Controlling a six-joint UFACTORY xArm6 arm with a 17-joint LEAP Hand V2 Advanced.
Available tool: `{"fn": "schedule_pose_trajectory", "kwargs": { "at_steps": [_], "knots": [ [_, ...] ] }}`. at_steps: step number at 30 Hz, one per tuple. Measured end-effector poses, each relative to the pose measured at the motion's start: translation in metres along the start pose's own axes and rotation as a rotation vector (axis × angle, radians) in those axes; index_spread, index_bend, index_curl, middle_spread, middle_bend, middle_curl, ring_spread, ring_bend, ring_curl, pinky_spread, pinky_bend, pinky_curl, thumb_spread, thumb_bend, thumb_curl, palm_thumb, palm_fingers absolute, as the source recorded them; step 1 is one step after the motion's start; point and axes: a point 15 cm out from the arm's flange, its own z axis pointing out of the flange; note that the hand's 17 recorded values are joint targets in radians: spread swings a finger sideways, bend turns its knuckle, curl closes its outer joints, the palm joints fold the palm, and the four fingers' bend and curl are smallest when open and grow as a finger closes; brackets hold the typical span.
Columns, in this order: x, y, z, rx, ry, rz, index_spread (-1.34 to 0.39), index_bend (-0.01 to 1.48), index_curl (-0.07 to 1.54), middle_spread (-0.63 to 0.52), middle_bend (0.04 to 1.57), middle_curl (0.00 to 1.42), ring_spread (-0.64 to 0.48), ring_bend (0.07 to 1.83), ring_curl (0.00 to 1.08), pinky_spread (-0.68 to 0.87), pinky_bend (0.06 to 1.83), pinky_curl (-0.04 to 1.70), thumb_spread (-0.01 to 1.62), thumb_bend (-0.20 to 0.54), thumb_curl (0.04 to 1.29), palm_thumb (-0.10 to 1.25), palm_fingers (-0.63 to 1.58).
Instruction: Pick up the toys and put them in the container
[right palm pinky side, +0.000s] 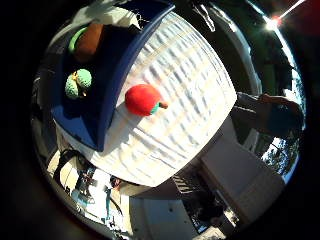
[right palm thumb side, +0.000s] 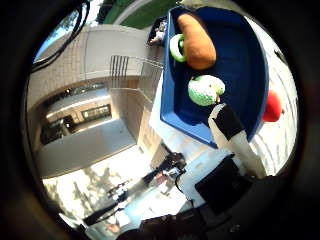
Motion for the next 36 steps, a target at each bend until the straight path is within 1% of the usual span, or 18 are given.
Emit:
{"fn": "schedule_pose_trajectory", "kwargs": {
  "at_steps": [3, 9, 14, 18, 25, 28, 30, 33, 36],
  "knots": [
    [0.019, 0.011, -0.007, -0.003, 0.042, 0.012, -0.30, 0.24, 0.34, 0.07, 0.16, 0.33, 0.30, 0.37, 0.31, 0.46, 0.60, 0.31, 1.18, -0.023, 0.45, 0.83, 0.04],
    [0.069, 0.046, -0.018, 0.032, 0.033, 0.116, -0.23, 0.23, 0.35, 0.07, 0.16, 0.32, 0.29, 0.36, 0.31, 0.46, 0.57, 0.28, 1.18, -0.022, 0.45, 0.83, 0.12],
    [0.076, 0.052, -0.012, 0.017, 0.016, 0.136, -0.19, 0.23, 0.35, 0.06, 0.17, 0.32, 0.29, 0.36, 0.31, 0.46, 0.55, 0.27, 1.18, -0.022, 0.45, 0.83, 0.16],
    [0.075, 0.052, -0.012, 0.015, 0.015, 0.136, -0.18, 0.21, 0.35, 0.06, 0.17, 0.32, 0.29, 0.38, 0.31, 0.46, 0.54, 0.26, 1.18, -0.022, 0.45, 0.83, 0.19],
    [0.061, 0.039, -0.005, 0.006, 0.006, 0.142, -0.16, 0.19, 0.35, 0.05, 0.17, 0.32, 0.28, 0.39, 0.32, 0.46, 0.52, 0.25, 1.18, -0.022, 0.45, 0.82, 0.22],
    [0.058, 0.035, -0.001, -0.004, 0.018, 0.162, -0.16, 0.19, 0.35, 0.05, 0.17, 0.32, 0.28, 0.39, 0.32, 0.46, 0.51, 0.25, 1.18, -0.022, 0.46, 0.82, 0.22],
    [0.058, 0.034, 0.009, -0.029, 0.012, 0.175, -0.15, 0.19, 0.35, 0.05, 0.17, 0.32, 0.28, 0.39, 0.32, 0.45, 0.50, 0.24, 1.18, -0.022, 0.46, 0.82, 0.21],
    [0.067, 0.027, 0.038, -0.087, -0.014, 0.190, -0.16, 0.18, 0.34, 0.04, 0.17, 0.32, 0.27, 0.39, 0.32, 0.45, 0.49, 0.24, 1.18, -0.023, 0.46, 0.82, 0.19],
    [0.079, 0.025, 0.058, -0.135, -0.002, 0.202, -0.16, 0.17, 0.34, 0.04, 0.17, 0.32, 0.27, 0.38, 0.32, 0.44, 0.48, 0.23, 1.18, -0.023, 0.46, 0.82, 0.18]
  ]
}}
